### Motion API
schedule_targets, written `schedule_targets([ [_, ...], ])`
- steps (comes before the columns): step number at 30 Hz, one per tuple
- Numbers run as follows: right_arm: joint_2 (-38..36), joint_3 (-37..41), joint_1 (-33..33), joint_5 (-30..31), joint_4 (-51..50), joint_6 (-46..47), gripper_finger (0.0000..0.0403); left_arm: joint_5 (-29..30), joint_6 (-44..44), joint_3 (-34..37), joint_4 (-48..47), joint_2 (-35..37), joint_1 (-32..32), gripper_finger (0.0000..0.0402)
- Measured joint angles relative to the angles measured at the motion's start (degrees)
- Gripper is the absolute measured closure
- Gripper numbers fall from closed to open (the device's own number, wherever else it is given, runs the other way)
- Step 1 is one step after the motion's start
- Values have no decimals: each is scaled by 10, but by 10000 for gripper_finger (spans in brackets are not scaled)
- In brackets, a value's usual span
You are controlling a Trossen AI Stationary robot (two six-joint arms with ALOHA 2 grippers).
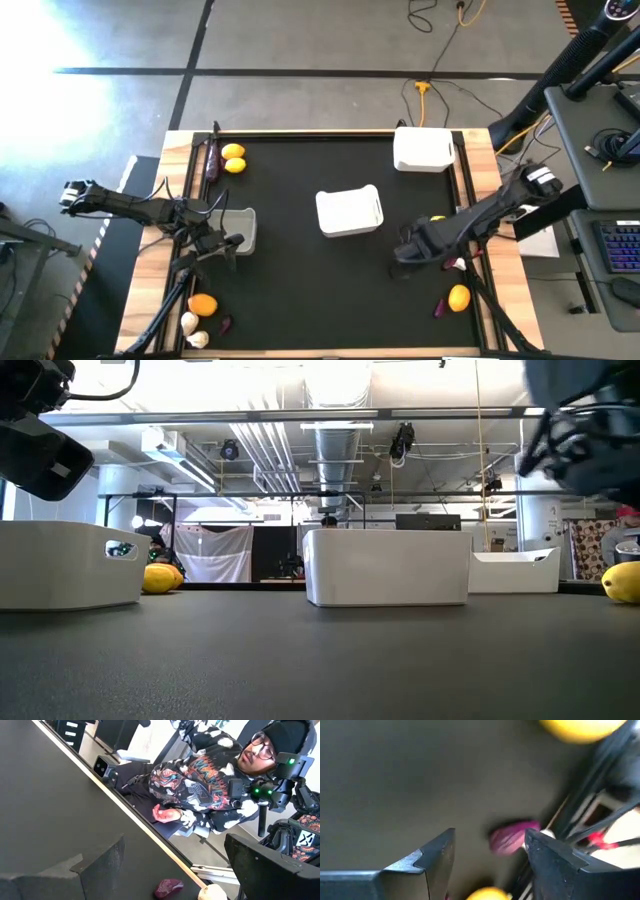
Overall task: Sort produce into baskets
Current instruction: Put the white garlic into the bottom white bin
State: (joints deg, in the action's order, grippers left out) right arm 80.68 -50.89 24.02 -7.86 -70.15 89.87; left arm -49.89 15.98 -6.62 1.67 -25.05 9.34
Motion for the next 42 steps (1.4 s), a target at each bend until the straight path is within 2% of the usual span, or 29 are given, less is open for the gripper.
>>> schedule_targets([
  [3,14,23,35,-49,44,26,172,0,0,0,0,0,0,75],
  [7,34,44,67,-110,40,20,172,0,0,0,0,0,0,75],
  [27,134,77,75,-138,11,-93,175,0,0,0,0,0,0,75],
  [32,159,88,74,-163,29,-121,200,0,0,0,0,0,0,75],
  [42,158,84,75,-163,34,-115,287,0,0,0,0,0,0,75],
])
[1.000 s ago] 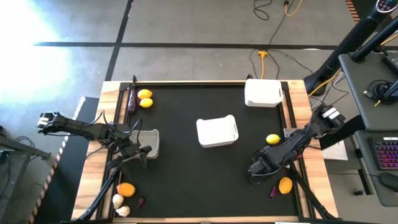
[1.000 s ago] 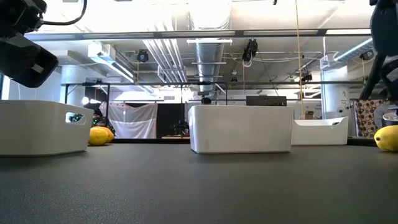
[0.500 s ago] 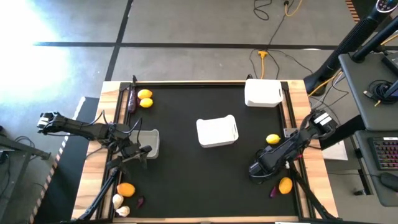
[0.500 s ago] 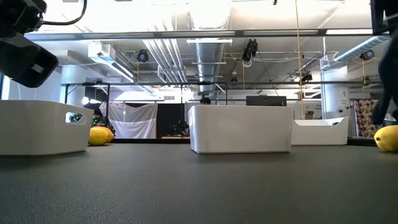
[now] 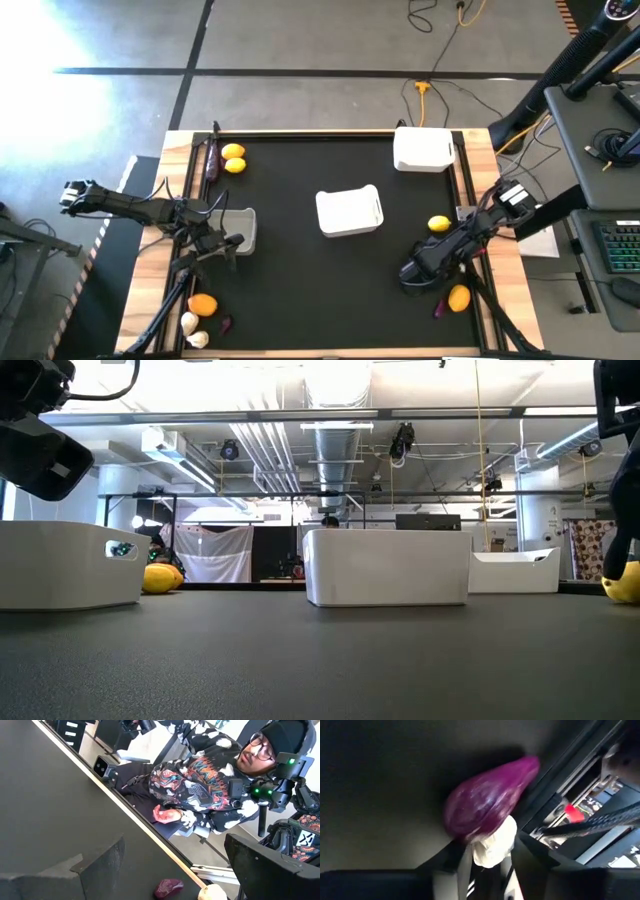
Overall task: Sort produce into baskets
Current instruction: Put the white garlic into the bottom white bin
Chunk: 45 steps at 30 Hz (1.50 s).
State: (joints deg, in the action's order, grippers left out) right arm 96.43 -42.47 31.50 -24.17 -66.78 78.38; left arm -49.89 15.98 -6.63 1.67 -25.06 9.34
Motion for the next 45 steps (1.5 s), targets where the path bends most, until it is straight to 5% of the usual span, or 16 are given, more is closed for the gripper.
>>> schedule_targets([
  [8,-32,-42,0,8,3,55,312,0,0,0,0,0,0,75],
  [32,-32,-212,0,223,2,72,305,0,0,0,0,0,0,75],
  [39,-31,-294,-11,328,36,54,305,0,0,0,0,0,0,75],
  [45,-31,-405,-37,362,37,13,311,0,0,0,0,0,0,75],
])
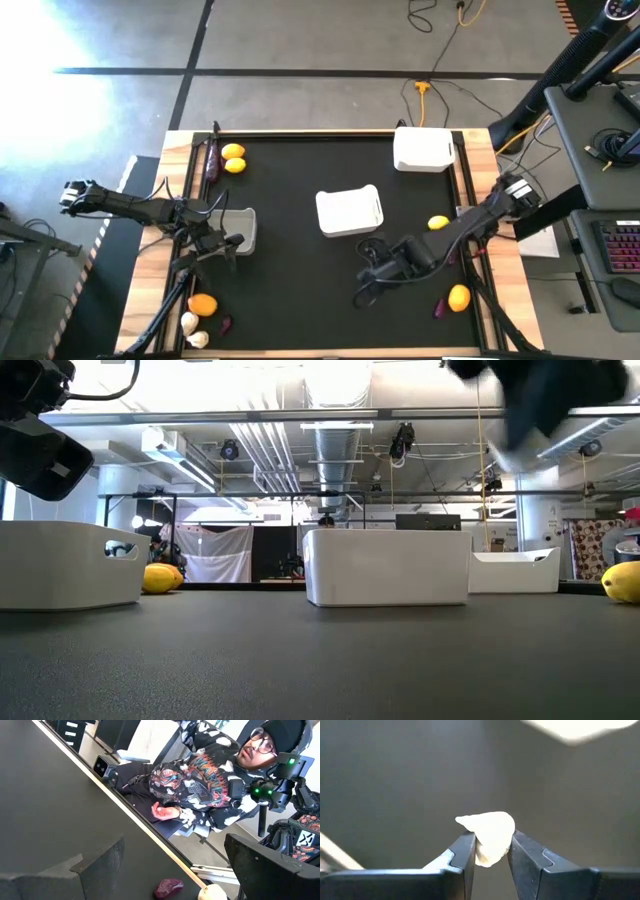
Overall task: Sort produce into baskets
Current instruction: Put the white garlic into the bottom white bin
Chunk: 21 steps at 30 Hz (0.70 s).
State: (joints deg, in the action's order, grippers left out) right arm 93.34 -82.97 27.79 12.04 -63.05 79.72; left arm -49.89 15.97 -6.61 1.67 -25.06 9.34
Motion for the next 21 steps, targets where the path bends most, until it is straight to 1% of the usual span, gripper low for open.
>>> schedule_targets([
  [3,0,-38,-19,63,2,-28,311,0,0,0,0,0,0,75],
  [5,0,-47,-49,71,3,-45,311,0,0,0,0,0,0,75],
  [7,0,-47,-87,64,8,-75,311,0,0,0,0,0,0,75],
  [11,14,-42,-175,22,8,-154,311,0,0,0,0,0,0,75],
  [14,31,-41,-236,15,27,-220,312,0,0,0,0,0,0,75],
  [18,60,-42,-295,15,56,-302,312,0,0,0,0,-1,0,75],
  [21,94,-42,-326,-8,55,-328,311,0,0,0,0,-1,0,75],
])
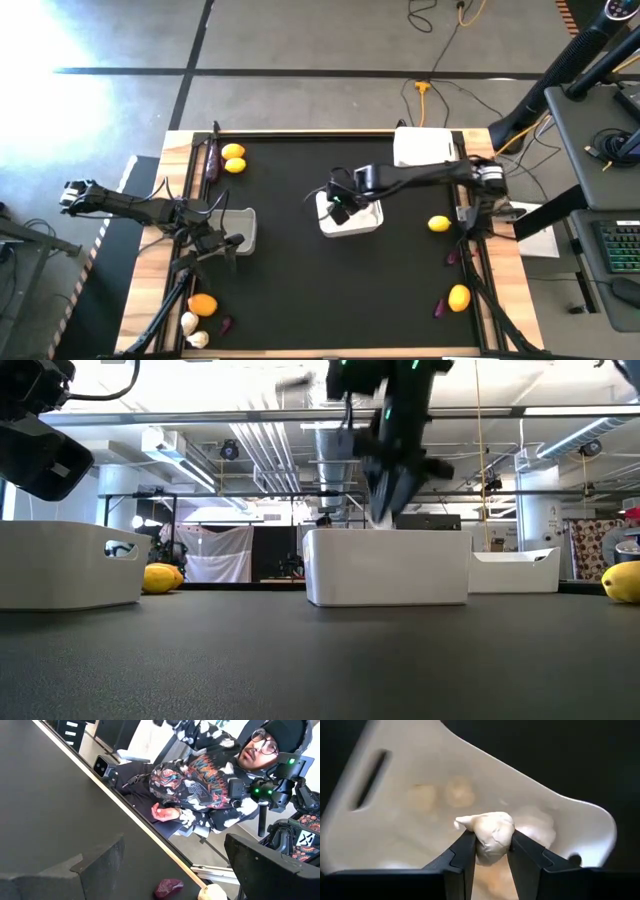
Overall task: Sort produce into baskets
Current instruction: Put the white garlic into the bottom white bin, then put the yellow lemon into the top white bin
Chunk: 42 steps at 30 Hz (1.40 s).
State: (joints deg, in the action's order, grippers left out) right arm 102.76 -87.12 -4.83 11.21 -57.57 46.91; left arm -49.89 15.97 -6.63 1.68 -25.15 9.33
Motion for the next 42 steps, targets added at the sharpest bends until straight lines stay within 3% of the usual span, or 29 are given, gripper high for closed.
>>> schedule_targets([
  [7,52,-3,-34,-12,1,-47,259,0,0,0,0,0,0,75],
  [13,52,-19,-31,-34,1,-37,200,0,0,0,0,-1,0,75],
  [18,41,-62,-23,-84,-29,-8,175,0,0,0,0,-2,0,75],
  [24,-3,-113,43,-76,-124,45,179,0,0,0,0,-2,0,75],
  [30,-37,-113,148,-28,-265,133,188,0,0,0,0,-3,0,75],
  [37,-39,-56,262,37,-324,207,188,0,0,0,0,-4,0,75],
  [40,-39,-15,272,25,-324,222,188,0,0,0,0,-4,0,75],
  [42,-41,18,266,-16,-323,222,188,0,0,0,0,-4,0,75],
])
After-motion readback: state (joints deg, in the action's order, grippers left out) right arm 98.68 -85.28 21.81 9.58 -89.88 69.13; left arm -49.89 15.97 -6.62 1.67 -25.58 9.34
